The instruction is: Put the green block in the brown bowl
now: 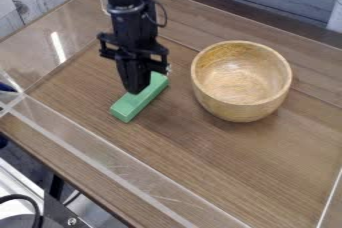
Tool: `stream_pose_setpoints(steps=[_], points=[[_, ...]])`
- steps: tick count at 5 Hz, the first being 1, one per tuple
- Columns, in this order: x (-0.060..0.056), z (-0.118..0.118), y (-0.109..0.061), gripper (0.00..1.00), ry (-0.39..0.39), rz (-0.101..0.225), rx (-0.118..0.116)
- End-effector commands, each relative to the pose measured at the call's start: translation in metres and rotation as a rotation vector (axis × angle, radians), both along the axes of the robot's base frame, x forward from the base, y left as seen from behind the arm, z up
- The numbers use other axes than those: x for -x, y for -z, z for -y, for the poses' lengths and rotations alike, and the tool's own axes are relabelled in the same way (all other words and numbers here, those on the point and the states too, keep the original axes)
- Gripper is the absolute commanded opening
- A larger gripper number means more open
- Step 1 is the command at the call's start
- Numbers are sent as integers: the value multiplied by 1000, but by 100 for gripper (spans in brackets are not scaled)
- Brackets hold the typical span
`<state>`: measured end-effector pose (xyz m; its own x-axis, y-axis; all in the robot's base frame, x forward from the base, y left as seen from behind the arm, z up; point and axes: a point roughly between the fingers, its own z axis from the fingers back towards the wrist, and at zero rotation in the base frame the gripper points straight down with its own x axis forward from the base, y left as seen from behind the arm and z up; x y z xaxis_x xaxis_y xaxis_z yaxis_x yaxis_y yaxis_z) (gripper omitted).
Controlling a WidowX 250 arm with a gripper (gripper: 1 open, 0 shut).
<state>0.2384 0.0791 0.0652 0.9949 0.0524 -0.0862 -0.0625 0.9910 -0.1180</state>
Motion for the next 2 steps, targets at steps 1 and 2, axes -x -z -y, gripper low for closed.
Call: stream_pose_setpoints(steps=[1, 2], points=[[-19, -1, -35, 0, -3, 100, -17], [-18, -3, -24, 0, -2, 93, -21]])
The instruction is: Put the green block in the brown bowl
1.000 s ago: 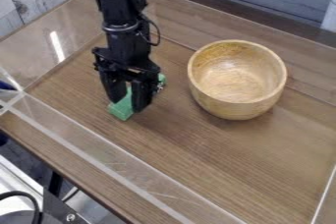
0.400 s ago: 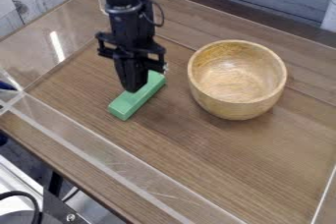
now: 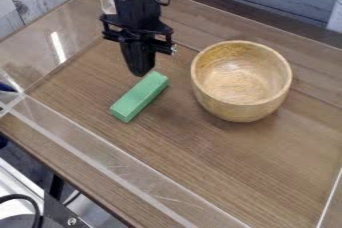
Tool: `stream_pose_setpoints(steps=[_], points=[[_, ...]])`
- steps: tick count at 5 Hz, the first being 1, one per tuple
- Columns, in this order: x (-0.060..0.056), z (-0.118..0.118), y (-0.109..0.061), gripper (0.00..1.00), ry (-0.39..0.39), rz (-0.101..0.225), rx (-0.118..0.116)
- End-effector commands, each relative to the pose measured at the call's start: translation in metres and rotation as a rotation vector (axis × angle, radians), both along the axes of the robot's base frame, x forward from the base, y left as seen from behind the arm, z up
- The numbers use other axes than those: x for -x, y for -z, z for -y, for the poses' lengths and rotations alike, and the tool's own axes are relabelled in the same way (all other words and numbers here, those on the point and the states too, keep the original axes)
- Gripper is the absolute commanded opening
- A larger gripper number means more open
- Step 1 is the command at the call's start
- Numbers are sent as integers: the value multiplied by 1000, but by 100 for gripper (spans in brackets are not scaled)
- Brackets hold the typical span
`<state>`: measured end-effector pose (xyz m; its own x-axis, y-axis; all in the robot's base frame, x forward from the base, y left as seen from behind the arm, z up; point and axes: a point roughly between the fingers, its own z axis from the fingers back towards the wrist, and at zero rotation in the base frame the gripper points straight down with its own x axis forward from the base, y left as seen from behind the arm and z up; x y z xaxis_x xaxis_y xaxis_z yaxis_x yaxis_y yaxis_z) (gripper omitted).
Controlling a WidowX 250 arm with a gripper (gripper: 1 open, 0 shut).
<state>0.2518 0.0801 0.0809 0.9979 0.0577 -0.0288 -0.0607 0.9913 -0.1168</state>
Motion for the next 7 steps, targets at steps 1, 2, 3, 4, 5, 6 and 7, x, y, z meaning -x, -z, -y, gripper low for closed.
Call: stream_pose_setpoints(steps=[1, 2, 3, 4, 5, 6, 7], points=[[-5, -3, -2, 100, 3, 20, -19], [-6, -6, 6, 100, 3, 4, -23], [-6, -7, 14, 100, 3, -11, -25], [-3, -9, 28, 100, 2, -33, -36], [-3, -11, 40, 100, -3, -49, -45], [-3, -12, 47, 0, -8, -57, -48], [-4, -11, 43, 0, -11, -52, -45]])
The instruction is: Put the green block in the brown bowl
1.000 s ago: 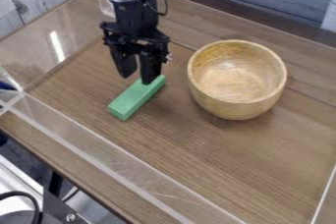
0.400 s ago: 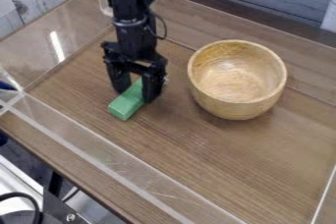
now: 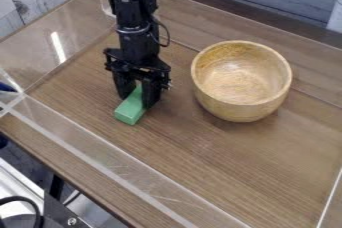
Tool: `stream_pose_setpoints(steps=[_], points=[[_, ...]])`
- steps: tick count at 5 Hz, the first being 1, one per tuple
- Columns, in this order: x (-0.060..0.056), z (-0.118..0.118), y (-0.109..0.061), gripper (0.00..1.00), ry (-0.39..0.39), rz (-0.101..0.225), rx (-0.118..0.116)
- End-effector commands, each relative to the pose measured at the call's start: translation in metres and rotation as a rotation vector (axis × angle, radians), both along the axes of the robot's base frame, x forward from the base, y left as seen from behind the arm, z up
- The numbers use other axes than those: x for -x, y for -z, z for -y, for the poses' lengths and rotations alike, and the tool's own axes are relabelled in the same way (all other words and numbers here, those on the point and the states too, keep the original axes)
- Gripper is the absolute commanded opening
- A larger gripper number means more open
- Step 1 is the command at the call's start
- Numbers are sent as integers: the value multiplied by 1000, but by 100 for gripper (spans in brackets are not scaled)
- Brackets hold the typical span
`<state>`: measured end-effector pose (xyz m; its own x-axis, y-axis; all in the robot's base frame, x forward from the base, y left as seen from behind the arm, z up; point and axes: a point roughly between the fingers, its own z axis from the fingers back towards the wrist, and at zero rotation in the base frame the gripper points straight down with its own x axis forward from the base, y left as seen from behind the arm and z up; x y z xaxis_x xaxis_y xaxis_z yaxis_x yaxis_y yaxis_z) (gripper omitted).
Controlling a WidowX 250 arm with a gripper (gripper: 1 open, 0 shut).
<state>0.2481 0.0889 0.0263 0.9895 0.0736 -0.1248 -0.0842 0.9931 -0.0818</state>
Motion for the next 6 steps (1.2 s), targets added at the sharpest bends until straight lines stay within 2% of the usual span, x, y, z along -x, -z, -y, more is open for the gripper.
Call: stream_pose_setpoints(steps=[1, 3, 4, 5, 6], points=[[-9, -1, -18, 0, 2, 53, -13], [-12, 1, -34, 0, -3, 71, -6], [-16, 2, -46, 0, -7, 91, -1], [-29, 4, -62, 0, -10, 128, 4], [-46, 13, -74, 0, 1, 156, 20]])
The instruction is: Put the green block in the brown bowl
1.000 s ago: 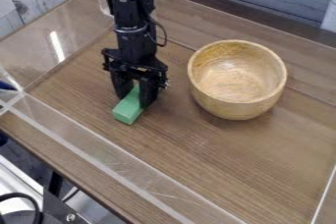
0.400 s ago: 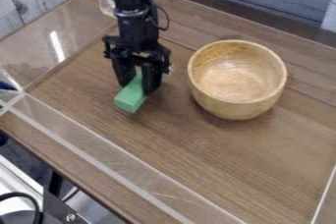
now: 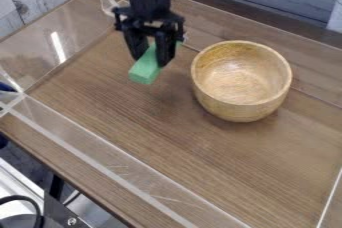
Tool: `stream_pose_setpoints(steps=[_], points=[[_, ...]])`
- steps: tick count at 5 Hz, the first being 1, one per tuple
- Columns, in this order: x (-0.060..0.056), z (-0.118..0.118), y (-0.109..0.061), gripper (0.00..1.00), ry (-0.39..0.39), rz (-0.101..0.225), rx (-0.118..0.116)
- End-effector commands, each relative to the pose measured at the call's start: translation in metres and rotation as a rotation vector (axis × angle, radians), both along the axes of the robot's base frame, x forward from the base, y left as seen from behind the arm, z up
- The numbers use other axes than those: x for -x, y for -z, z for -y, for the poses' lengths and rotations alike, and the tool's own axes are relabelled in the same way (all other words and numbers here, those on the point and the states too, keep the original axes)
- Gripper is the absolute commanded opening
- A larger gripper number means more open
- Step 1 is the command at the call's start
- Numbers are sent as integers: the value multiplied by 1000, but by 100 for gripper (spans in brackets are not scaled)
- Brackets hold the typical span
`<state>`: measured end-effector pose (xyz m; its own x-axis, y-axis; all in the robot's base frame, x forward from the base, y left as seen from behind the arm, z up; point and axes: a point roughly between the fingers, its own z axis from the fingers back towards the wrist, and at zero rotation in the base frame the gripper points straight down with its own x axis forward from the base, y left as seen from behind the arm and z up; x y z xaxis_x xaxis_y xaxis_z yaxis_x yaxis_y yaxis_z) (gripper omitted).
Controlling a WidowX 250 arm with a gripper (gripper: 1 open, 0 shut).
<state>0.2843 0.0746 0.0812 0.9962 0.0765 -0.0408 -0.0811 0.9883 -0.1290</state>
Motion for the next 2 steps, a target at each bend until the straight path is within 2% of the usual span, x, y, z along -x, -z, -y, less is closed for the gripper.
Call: stream_pose_setpoints(steps=[1, 2], points=[[-25, 22, -36, 0, 31, 94, 2], [-32, 37, -37, 0, 58, 103, 15]])
